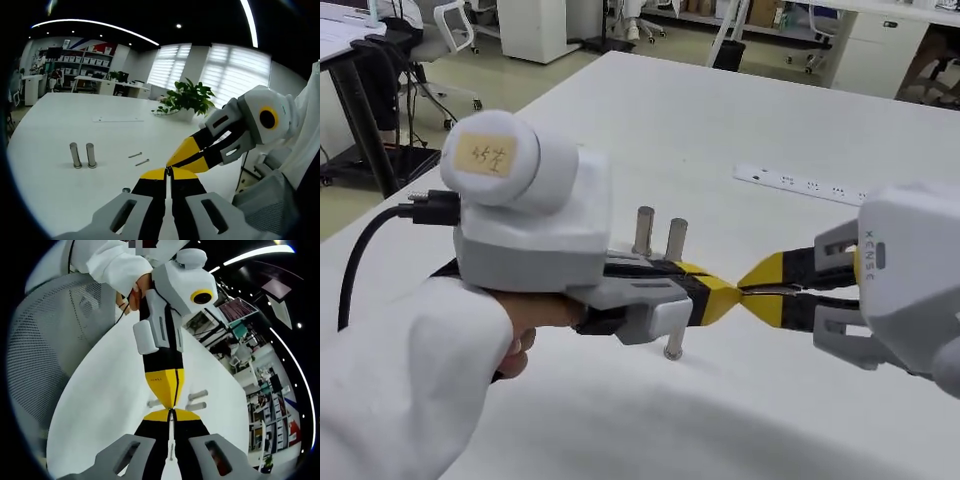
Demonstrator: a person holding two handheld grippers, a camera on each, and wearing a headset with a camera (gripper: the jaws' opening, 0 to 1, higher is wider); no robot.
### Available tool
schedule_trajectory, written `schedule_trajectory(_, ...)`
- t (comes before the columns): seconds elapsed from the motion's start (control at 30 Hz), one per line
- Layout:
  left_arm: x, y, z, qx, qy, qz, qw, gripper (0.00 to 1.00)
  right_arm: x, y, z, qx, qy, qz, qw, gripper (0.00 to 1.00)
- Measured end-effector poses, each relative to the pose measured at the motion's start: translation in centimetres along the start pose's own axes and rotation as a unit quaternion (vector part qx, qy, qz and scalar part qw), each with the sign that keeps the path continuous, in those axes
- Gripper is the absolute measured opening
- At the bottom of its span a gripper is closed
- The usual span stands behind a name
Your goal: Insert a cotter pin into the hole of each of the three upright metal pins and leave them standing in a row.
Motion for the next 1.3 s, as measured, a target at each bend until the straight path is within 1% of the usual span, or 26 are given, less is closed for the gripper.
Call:
schedule_trajectory(0.1, 0.0, -0.1, -0.1, -0.002, -0.001, 0.000, 1.0000, 0.00, 0.1, 0.0, 0.0, 0.003, 0.002, -0.005, 1.0000, 0.00)
schedule_trajectory(0.27, 0.0, -0.1, -0.1, -0.006, 0.004, 0.000, 1.0000, 0.00, 0.2, 0.0, -0.1, 0.006, 0.009, -0.005, 0.9999, 0.05)
schedule_trajectory(0.37, 0.1, -0.2, -0.1, -0.012, 0.016, 0.003, 0.9998, 0.00, 0.1, 0.0, -0.4, 0.004, 0.014, -0.005, 0.9999, 0.07)
schedule_trajectory(0.47, 0.1, -0.3, -0.1, -0.014, 0.023, 0.007, 0.9996, 0.00, 0.1, 0.0, -0.9, 0.002, 0.032, 0.010, 0.9994, 0.10)
schedule_trajectory(0.53, 0.1, -0.4, -0.2, -0.019, 0.036, 0.007, 0.9991, 0.00, 0.1, 0.0, -1.3, 0.002, 0.049, 0.025, 0.9985, 0.11)
schedule_trajectory(0.57, 0.2, -0.5, -0.2, -0.020, 0.039, 0.007, 0.9990, 0.00, 0.2, 0.0, -1.6, 0.006, 0.062, 0.029, 0.9976, 0.12)
schedule_trajectory(0.6, 0.2, -0.5, -0.2, -0.019, 0.043, 0.006, 0.9989, 0.00, 0.2, 0.0, -1.7, 0.010, 0.071, 0.040, 0.9966, 0.12)
schedule_trajectory(0.63, 0.3, -0.6, -0.2, -0.018, 0.048, 0.004, 0.9987, 0.00, 0.2, -0.1, -2.0, 0.019, 0.099, 0.056, 0.9933, 0.12)
schedule_trajectory(0.67, 0.3, -0.6, -0.1, -0.018, 0.052, 0.002, 0.9985, 0.00, 0.4, -0.1, -2.1, 0.027, 0.113, 0.070, 0.9908, 0.13)
schedule_trajectory(0.7, 0.4, -0.7, -0.1, -0.017, 0.061, 0.000, 0.9980, 0.00, 0.4, 0.1, -2.5, 0.042, 0.133, 0.099, 0.9853, 0.13)
schedule_trajectory(0.73, 0.5, -0.8, -0.1, -0.017, 0.068, -0.003, 0.9976, 0.00, 0.4, 0.1, -2.7, 0.054, 0.149, 0.123, 0.9797, 0.15)
schedule_trajectory(0.77, 0.5, -0.8, -0.1, -0.019, 0.082, -0.004, 0.9965, 0.00, 0.5, 0.1, -2.9, 0.062, 0.163, 0.136, 0.9752, 0.17)
schedule_trajectory(0.8, 0.7, -1.0, 0.0, -0.020, 0.107, -0.004, 0.9941, 0.00, 0.7, 0.0, -3.1, 0.074, 0.180, 0.156, 0.9683, 0.18)
schedule_trajectory(0.83, 0.9, -1.1, 0.0, -0.020, 0.115, -0.009, 0.9931, 0.00, 0.8, 0.0, -3.3, 0.079, 0.199, 0.178, 0.9604, 0.18)
schedule_trajectory(0.87, 1.0, -1.3, 0.0, -0.018, 0.110, -0.010, 0.9937, 0.00, 1.0, -0.1, -3.5, 0.085, 0.217, 0.199, 0.9517, 0.18)
schedule_trajectory(0.9, 1.1, -1.4, 0.1, -0.014, 0.114, -0.012, 0.9933, 0.00, 1.1, -0.1, -3.7, 0.086, 0.218, 0.215, 0.9480, 0.18)
schedule_trajectory(0.93, 1.2, -1.4, 0.1, -0.012, 0.119, -0.016, 0.9928, 0.00, 1.2, -0.1, -3.8, 0.088, 0.217, 0.225, 0.9456, 0.17)
schedule_trajectory(0.97, 1.3, -1.5, 0.2, -0.008, 0.123, -0.017, 0.9922, 0.00, 1.2, 0.0, -3.9, 0.091, 0.224, 0.246, 0.9386, 0.15)
schedule_trajectory(1.0, 1.3, -1.6, 0.2, -0.008, 0.126, -0.018, 0.9919, 0.00, 1.2, 0.0, -4.0, 0.093, 0.236, 0.260, 0.9317, 0.12)
schedule_trajectory(1.07, 1.4, -1.6, 0.2, -0.007, 0.132, -0.023, 0.9909, 0.00, 1.3, 0.1, -4.0, 0.105, 0.239, 0.286, 0.9220, 0.08)
schedule_trajectory(1.1, 1.4, -1.7, 0.2, -0.007, 0.138, -0.025, 0.9900, 0.00, 1.2, 0.1, -3.9, 0.113, 0.250, 0.310, 0.9101, 0.07)
schedule_trajectory(1.13, 1.5, -1.7, 0.2, -0.007, 0.139, -0.026, 0.9899, 0.00, 1.2, 0.1, -3.9, 0.115, 0.257, 0.322, 0.9037, 0.10)
schedule_trajectory(1.2, 1.6, -1.7, 0.2, -0.007, 0.147, -0.029, 0.9887, 0.00, 1.1, -0.1, -3.6, 0.132, 0.261, 0.354, 0.8885, 0.15)
schedule_trajectory(1.23, 1.7, -1.8, 0.2, -0.008, 0.148, -0.032, 0.9884, 0.00, 1.2, 0.0, -3.6, 0.132, 0.266, 0.359, 0.8850, 0.15)
schedule_trajectory(1.27, 1.7, -1.8, 0.2, -0.009, 0.149, -0.034, 0.9882, 0.00, 1.4, 0.2, -3.6, 0.129, 0.263, 0.352, 0.8888, 0.14)
schedule_trajectory(1.3, 1.8, -1.8, 0.3, -0.008, 0.151, -0.037, 0.9878, 0.00, 1.4, 0.3, -3.6, 0.128, 0.262, 0.355, 0.8884, 0.12)
Point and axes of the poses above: the centre of the closed fingertips' face, and the gripper's own axes: y roughly forward along the fingers, x roughly to its right, z roughly out of its top, the point moved 9 cm from there along -y, roughly backward along the fingers, and after that the axes turned 11 degrees about -x, right-handed, at the moved point
